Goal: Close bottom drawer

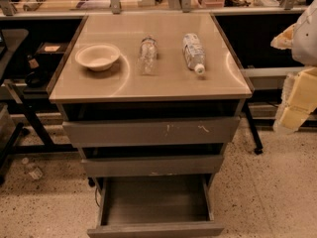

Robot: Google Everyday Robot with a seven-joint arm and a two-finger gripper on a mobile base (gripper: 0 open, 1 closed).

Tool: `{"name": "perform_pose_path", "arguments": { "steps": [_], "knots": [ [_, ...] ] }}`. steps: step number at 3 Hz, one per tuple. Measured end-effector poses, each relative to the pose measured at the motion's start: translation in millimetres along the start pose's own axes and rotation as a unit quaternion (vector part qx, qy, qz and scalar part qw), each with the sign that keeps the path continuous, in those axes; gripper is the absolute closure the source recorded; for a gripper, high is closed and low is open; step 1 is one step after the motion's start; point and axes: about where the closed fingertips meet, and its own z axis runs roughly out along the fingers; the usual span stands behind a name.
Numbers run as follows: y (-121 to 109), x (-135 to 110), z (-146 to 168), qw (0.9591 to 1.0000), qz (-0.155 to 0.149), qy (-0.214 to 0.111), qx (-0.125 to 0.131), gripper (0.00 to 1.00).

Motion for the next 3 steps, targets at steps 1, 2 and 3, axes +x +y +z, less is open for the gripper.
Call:
{"name": "perform_pose_path", "arguments": {
  "steps": [1, 2, 3],
  "knots": [
    [0.0, 0.0, 0.0, 1.0, 0.0, 0.0, 0.0, 0.0],
    [0.0, 0.0, 0.0, 1.0, 0.0, 0.0, 0.0, 0.19],
    [0.0, 0.0, 0.0, 1.0, 0.0, 0.0, 0.0, 0.42]
  ]
}}
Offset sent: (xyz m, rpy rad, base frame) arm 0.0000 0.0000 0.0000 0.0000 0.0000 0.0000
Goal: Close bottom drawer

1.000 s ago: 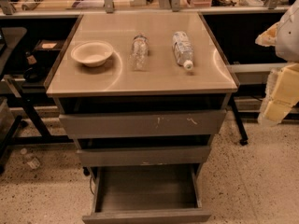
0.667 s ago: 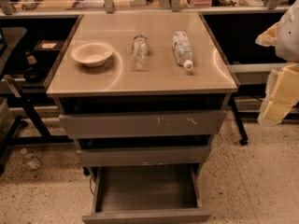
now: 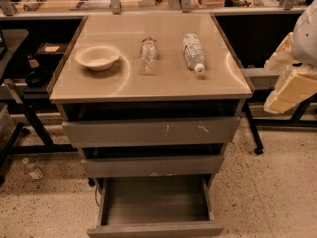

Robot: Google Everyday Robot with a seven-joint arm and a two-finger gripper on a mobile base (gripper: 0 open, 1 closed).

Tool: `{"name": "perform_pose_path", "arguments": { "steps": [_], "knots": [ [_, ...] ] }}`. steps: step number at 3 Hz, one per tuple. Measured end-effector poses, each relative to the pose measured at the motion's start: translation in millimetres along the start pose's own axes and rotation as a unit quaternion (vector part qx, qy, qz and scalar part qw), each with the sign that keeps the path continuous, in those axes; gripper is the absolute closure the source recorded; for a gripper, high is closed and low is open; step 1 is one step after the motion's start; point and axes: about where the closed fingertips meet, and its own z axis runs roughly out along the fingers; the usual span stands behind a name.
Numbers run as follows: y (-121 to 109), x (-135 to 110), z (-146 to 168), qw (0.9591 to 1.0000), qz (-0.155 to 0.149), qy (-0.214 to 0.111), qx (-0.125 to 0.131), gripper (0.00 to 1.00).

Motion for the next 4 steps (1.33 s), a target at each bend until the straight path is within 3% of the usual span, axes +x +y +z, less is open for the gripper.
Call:
{"name": "perform_pose_path", "arguments": {
  "steps": [2, 3, 4],
  "knots": [
    [0.0, 0.0, 0.0, 1.0, 0.0, 0.0, 0.0, 0.88],
    [0.0, -0.1, -0.1, 1.0, 0.0, 0.0, 0.0, 1.0],
    [12.5, 12.3, 19.3, 0.9999, 0.012, 0.011, 0.004, 1.0]
  ]
}}
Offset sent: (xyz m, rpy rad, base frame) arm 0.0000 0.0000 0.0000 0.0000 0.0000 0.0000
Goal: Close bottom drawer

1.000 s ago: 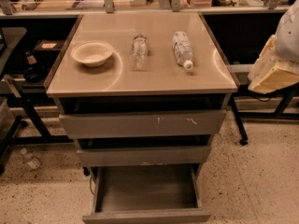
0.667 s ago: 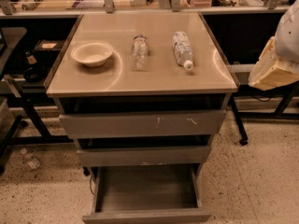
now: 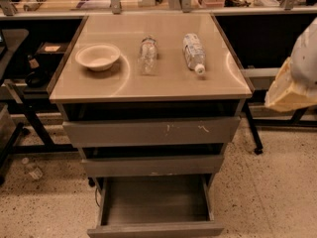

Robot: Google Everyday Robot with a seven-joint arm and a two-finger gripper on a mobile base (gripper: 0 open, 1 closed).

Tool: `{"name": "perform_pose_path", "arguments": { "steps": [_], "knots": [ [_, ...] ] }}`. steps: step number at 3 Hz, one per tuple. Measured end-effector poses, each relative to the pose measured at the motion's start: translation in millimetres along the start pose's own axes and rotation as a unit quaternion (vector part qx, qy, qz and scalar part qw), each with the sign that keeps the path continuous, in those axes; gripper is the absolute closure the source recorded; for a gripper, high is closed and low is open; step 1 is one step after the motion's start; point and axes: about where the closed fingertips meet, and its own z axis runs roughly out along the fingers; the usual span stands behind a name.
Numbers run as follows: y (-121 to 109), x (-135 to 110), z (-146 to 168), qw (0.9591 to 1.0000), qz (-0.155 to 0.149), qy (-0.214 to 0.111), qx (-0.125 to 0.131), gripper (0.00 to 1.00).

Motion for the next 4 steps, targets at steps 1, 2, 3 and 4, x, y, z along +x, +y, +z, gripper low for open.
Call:
{"name": "perform_pose_path", "arguments": {
  "steps": [1, 2, 3, 4],
  "knots": [
    [27.5, 27.1, 44.4, 0.9992, 0.038, 0.013, 0.004, 1.0],
    [62.8, 57.0, 102.6, 0.9969, 0.071, 0.025, -0.022, 1.0],
    [92.6, 82.6, 150.3, 0.9937, 0.097, 0.032, -0.047, 1.0],
    [117.6, 101.8, 191.8, 0.9896, 0.12, 0.036, -0.07, 1.0]
  ]
}}
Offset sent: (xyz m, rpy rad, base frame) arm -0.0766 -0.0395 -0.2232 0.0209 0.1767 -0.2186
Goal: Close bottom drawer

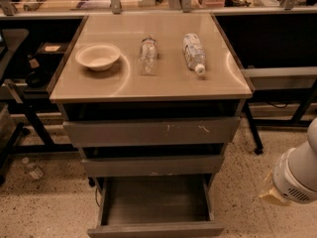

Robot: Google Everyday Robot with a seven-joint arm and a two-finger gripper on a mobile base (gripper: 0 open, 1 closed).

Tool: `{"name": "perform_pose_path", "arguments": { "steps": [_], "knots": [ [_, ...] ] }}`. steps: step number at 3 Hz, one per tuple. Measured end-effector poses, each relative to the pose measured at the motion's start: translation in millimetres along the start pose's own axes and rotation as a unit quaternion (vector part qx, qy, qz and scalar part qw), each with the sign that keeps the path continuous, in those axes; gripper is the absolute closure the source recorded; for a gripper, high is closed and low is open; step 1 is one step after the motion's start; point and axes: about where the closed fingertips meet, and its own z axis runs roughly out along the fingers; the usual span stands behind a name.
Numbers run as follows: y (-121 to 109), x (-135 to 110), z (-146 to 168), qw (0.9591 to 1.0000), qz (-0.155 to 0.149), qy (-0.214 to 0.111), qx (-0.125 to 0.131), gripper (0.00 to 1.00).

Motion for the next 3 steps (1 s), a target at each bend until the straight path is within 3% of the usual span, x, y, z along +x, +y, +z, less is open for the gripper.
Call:
{"name": "perform_pose_path", "arguments": {
  "steps": [2, 3],
  "knots": [
    [6.5, 3.9, 11.9, 0.9999, 0.009, -0.003, -0.003, 1.0],
    [35.5, 18.4, 61.2, 0.9988, 0.045, -0.009, -0.019, 1.0]
  ]
}}
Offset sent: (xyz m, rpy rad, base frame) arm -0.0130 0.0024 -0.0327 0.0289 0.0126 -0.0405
